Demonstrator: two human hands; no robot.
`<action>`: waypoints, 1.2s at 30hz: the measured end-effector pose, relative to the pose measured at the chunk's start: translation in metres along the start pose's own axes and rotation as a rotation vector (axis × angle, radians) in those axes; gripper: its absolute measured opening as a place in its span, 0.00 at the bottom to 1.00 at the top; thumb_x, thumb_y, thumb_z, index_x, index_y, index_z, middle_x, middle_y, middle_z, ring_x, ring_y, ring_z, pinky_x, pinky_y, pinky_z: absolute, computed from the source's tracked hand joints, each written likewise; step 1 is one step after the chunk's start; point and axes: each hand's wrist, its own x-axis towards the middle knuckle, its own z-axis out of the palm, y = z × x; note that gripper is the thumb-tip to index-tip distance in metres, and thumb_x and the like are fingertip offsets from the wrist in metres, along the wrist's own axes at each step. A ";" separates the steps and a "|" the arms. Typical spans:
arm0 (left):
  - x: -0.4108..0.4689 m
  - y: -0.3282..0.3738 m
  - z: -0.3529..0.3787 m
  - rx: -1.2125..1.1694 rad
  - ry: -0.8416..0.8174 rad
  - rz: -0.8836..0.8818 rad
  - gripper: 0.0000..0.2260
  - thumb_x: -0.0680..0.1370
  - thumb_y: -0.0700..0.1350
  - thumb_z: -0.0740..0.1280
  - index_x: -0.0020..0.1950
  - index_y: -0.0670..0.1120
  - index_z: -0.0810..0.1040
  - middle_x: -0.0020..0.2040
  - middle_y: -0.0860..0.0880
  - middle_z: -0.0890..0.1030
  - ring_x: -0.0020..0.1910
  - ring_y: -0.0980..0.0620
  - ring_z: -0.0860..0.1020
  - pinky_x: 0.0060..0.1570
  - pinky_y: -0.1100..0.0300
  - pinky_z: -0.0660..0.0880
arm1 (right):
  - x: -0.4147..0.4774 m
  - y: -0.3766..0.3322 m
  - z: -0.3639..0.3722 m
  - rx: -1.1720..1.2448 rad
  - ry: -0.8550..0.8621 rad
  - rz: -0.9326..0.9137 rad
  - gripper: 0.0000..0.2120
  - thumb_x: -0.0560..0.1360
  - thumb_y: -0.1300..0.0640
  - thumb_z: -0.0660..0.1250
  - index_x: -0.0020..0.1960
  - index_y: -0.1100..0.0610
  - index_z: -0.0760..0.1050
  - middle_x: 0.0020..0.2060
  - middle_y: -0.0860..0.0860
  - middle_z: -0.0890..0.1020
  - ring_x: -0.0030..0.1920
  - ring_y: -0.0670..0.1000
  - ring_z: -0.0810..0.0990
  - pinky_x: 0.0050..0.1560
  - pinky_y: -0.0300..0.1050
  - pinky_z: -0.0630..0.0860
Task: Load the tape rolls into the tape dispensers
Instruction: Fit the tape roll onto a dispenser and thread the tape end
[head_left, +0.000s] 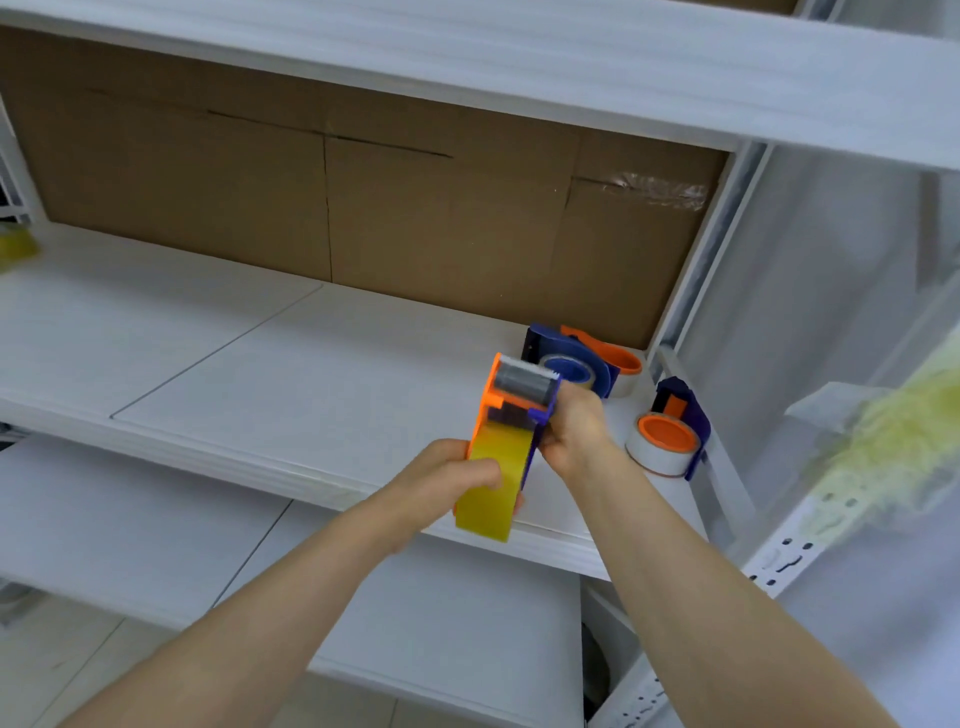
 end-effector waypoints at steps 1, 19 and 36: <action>0.002 -0.001 -0.001 -0.009 -0.015 -0.052 0.17 0.63 0.43 0.62 0.49 0.40 0.80 0.40 0.45 0.85 0.38 0.51 0.83 0.41 0.63 0.78 | -0.002 0.000 0.001 -0.064 0.012 -0.039 0.11 0.77 0.66 0.56 0.41 0.62 0.75 0.31 0.56 0.81 0.34 0.54 0.79 0.41 0.51 0.78; 0.010 -0.023 -0.002 0.142 0.654 0.237 0.18 0.61 0.58 0.73 0.30 0.43 0.78 0.26 0.43 0.78 0.27 0.43 0.77 0.33 0.50 0.77 | -0.018 -0.008 0.020 -0.342 -0.043 -0.083 0.05 0.73 0.63 0.69 0.46 0.64 0.76 0.32 0.54 0.79 0.31 0.48 0.79 0.33 0.41 0.78; 0.013 -0.021 -0.005 0.193 0.809 0.312 0.16 0.66 0.55 0.75 0.29 0.45 0.76 0.28 0.41 0.77 0.31 0.38 0.78 0.37 0.43 0.79 | -0.009 -0.005 0.037 -0.141 0.108 0.025 0.12 0.70 0.70 0.70 0.52 0.67 0.73 0.38 0.58 0.80 0.32 0.52 0.81 0.28 0.45 0.80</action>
